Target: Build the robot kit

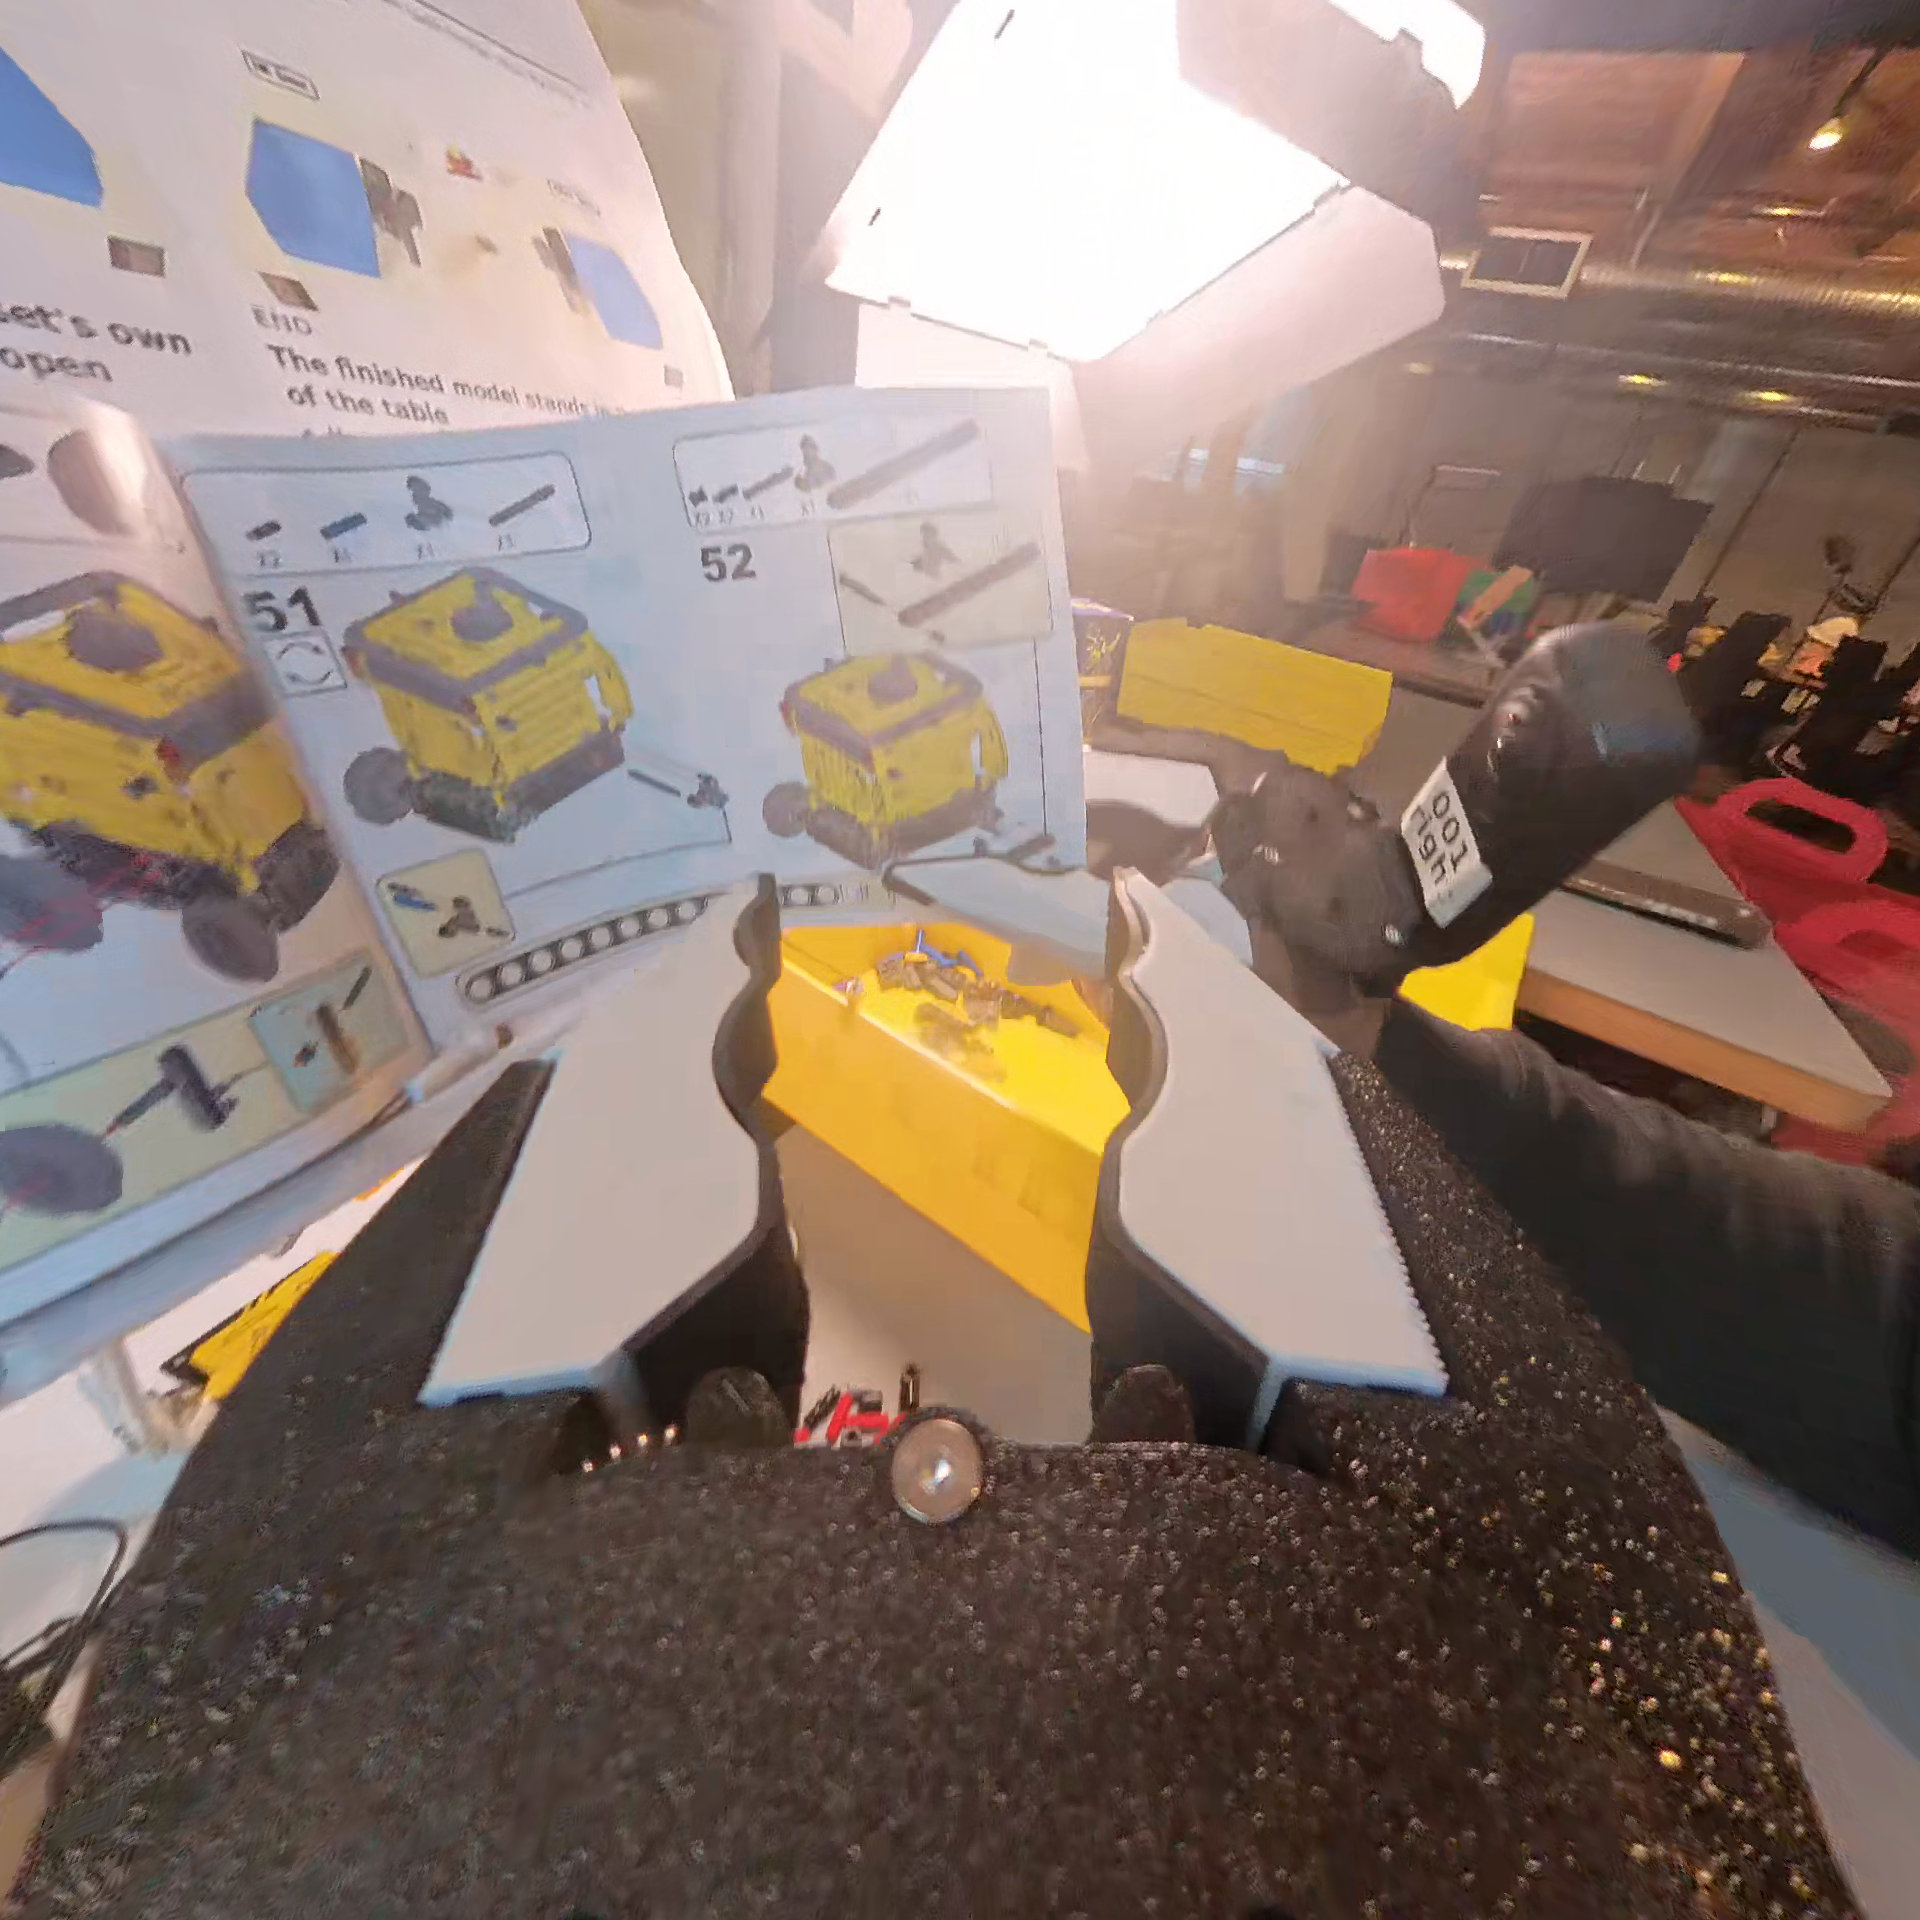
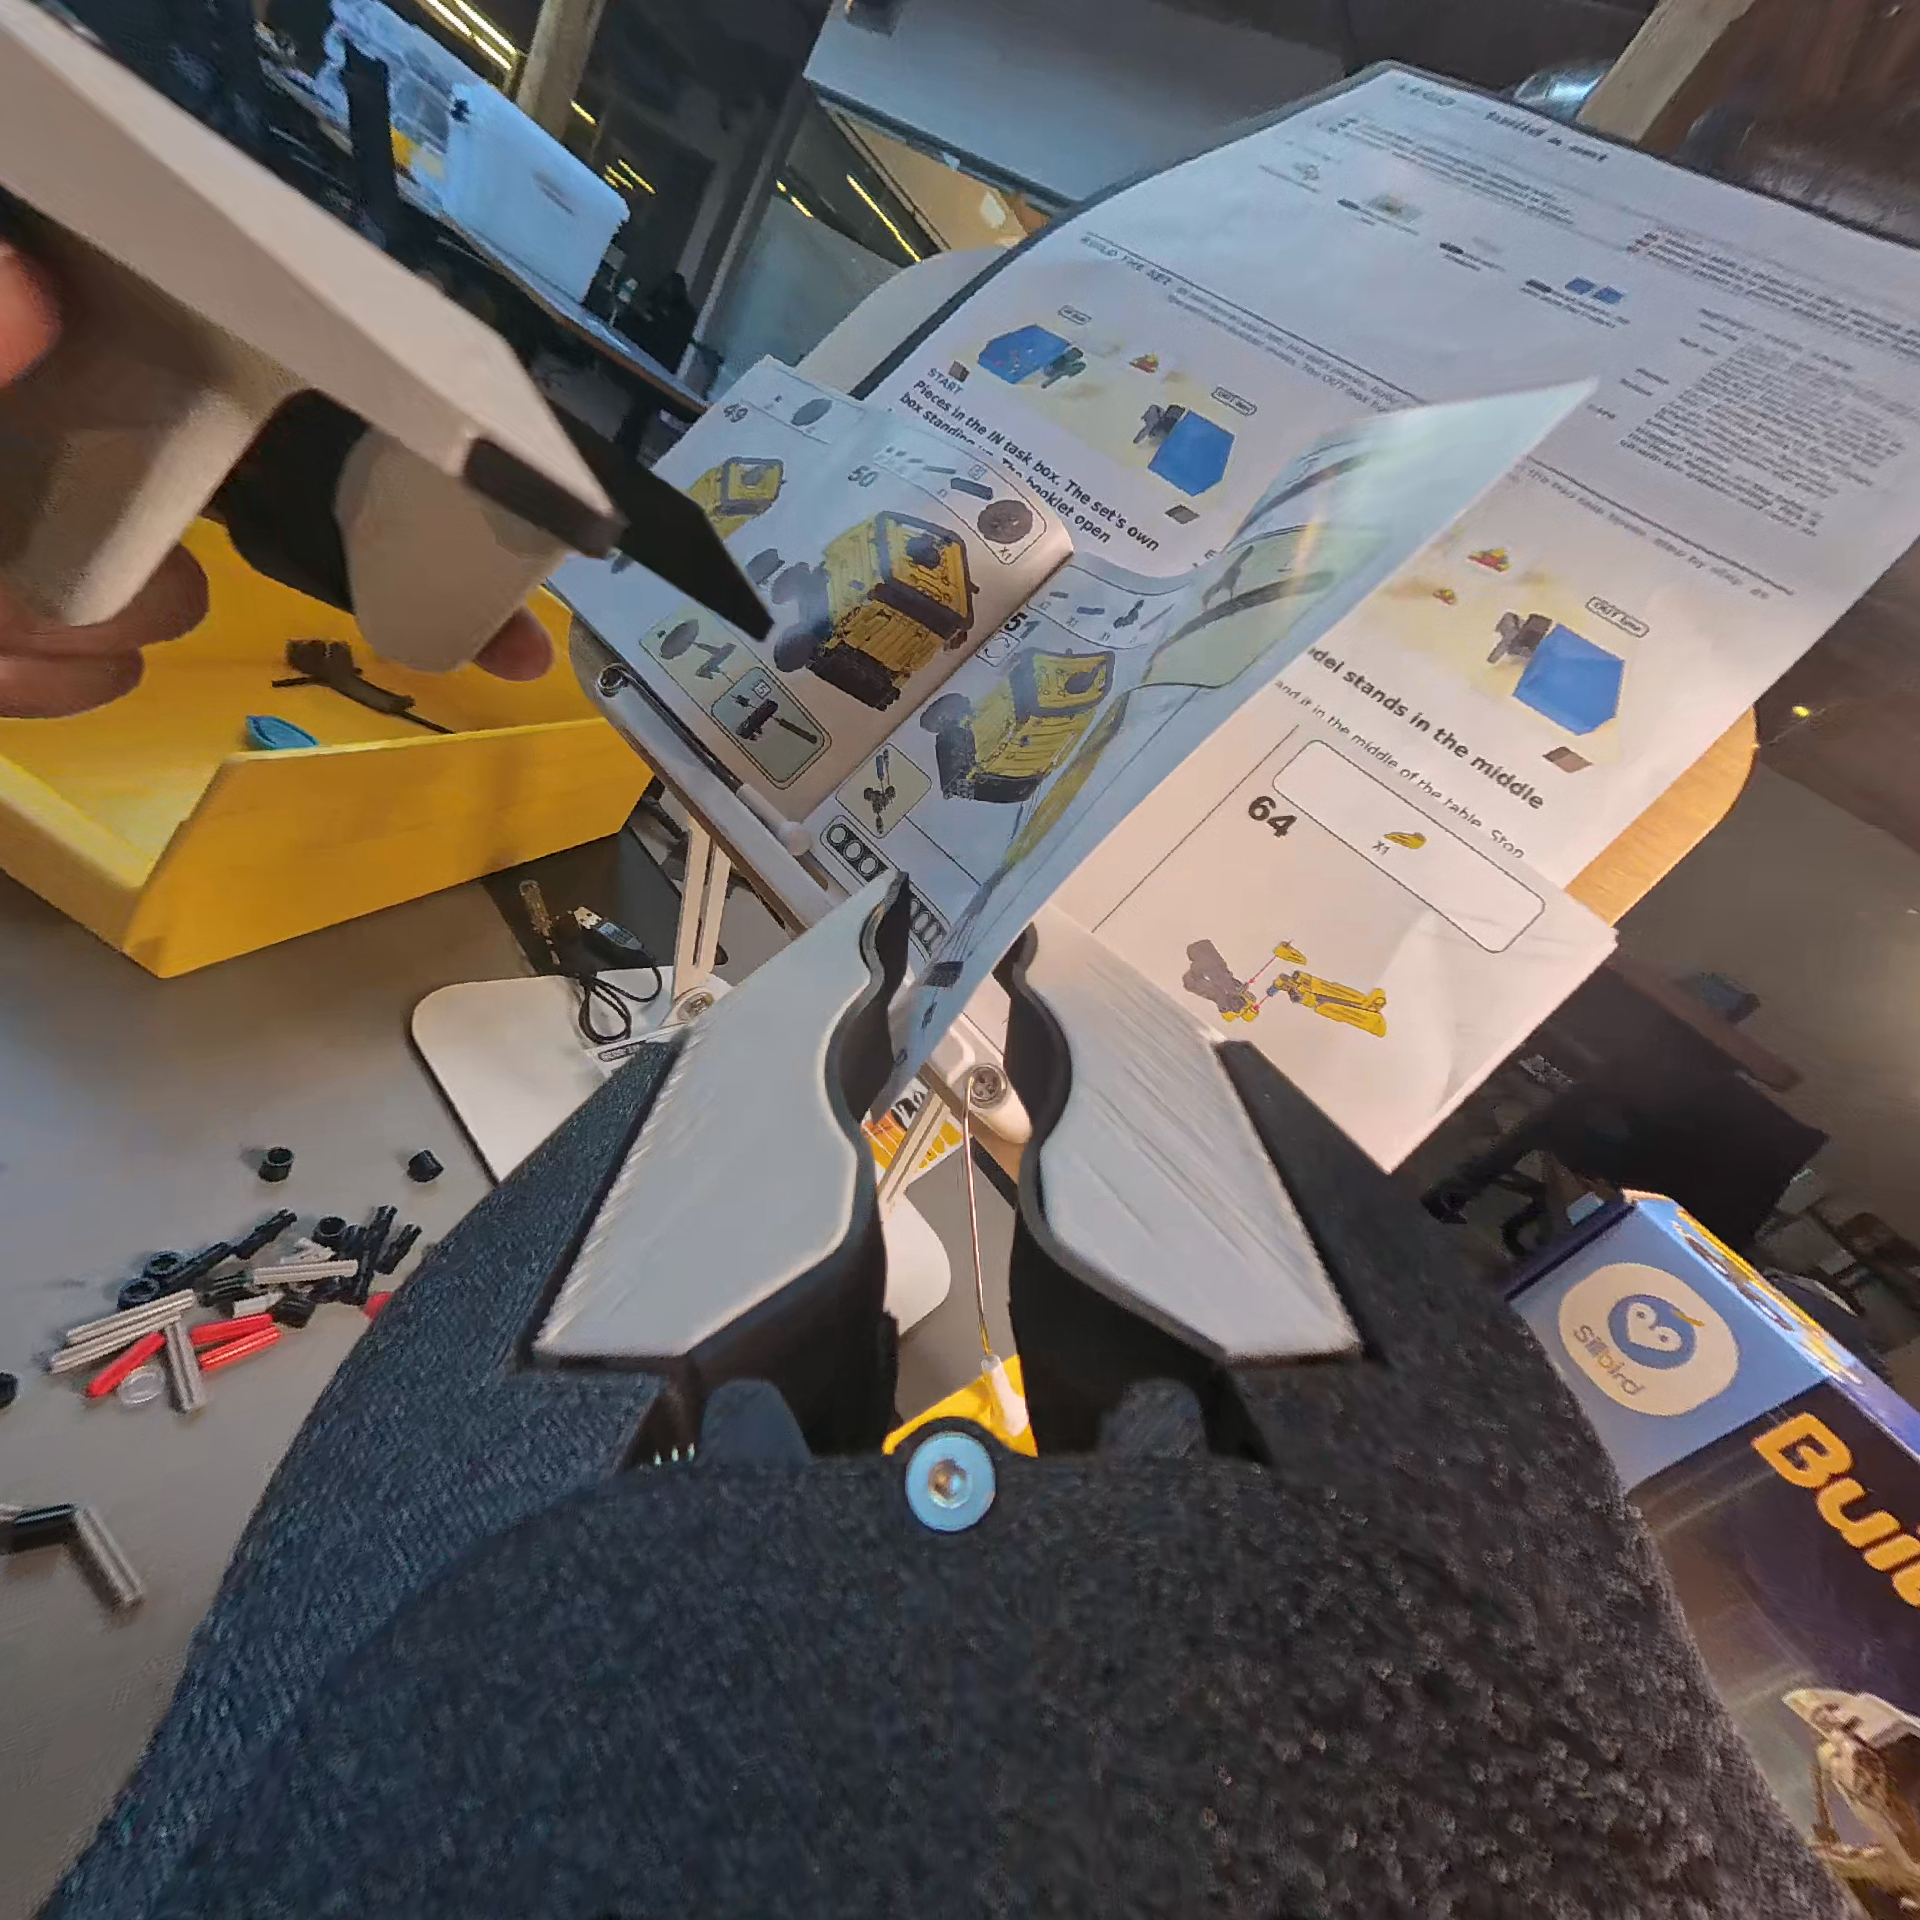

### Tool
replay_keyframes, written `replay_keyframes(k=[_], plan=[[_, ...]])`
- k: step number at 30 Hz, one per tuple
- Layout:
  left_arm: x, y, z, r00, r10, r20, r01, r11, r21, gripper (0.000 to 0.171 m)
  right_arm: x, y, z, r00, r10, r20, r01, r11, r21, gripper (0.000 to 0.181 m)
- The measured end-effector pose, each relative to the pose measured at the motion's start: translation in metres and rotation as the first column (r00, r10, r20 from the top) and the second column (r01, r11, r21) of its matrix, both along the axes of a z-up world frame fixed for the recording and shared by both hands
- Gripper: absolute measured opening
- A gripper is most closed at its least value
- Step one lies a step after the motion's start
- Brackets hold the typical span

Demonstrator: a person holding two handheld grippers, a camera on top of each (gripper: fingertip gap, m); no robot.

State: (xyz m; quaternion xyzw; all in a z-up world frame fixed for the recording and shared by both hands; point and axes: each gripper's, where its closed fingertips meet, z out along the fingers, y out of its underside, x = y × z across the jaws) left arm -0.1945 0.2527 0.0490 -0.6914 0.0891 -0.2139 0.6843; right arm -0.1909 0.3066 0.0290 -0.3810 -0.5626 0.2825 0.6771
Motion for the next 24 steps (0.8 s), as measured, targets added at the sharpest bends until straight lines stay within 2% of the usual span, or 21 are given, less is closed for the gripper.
replay_keyframes(k=[4,7,11,14,18,20,22,24], plan=[[0.018,0.017,0.02,1.0,-0.001,0.002,0.001,0.999,0.038,0.053,-0.004,-0.008,0.004,0.999,-0.029,-0.026,0.03,0.999,0.046,0.014],[0.022,0.026,0.023,0.999,0.035,-0.024,-0.034,0.999,0.026,0.051,-0.01,-0.023,0.004,0.999,-0.018,-0.04,0.021,0.996,0.085,0.015],[0.018,0.028,0.024,0.999,0.01,0.038,-0.01,1.0,0.018,0.041,-0.014,-0.039,0.007,0.997,0.028,-0.066,-0.022,0.996,0.085,0.017],[0.014,0.022,0.029,0.988,-0.081,0.13,0.076,0.996,0.048,0.035,-0.014,-0.045,0.009,0.993,0.091,-0.075,-0.088,0.996,0.032,0.017],[0.003,0.012,0.035,0.929,-0.223,0.295,0.199,0.974,0.108,0.03,-0.009,-0.048,0.015,0.975,0.189,-0.121,-0.201,0.974,-0.1,0.018],[0.001,0.004,0.037,0.903,-0.291,0.316,0.256,0.955,0.149,0.011,-0.005,-0.051,0.018,0.956,0.254,-0.144,-0.277,0.945,-0.171,0.019],[0.002,0.0,0.035,0.891,-0.333,0.309,0.295,0.941,0.163,0.007,-0.001,-0.053,0.022,0.931,0.318,-0.178,-0.356,0.9,-0.253,0.021],[0.002,0.001,0.029,0.909,-0.321,0.267,0.29,0.945,0.148,0.0,0.001,-0.052,0.023,0.909,0.365,-0.201,-0.414,0.846,-0.335,0.025]])
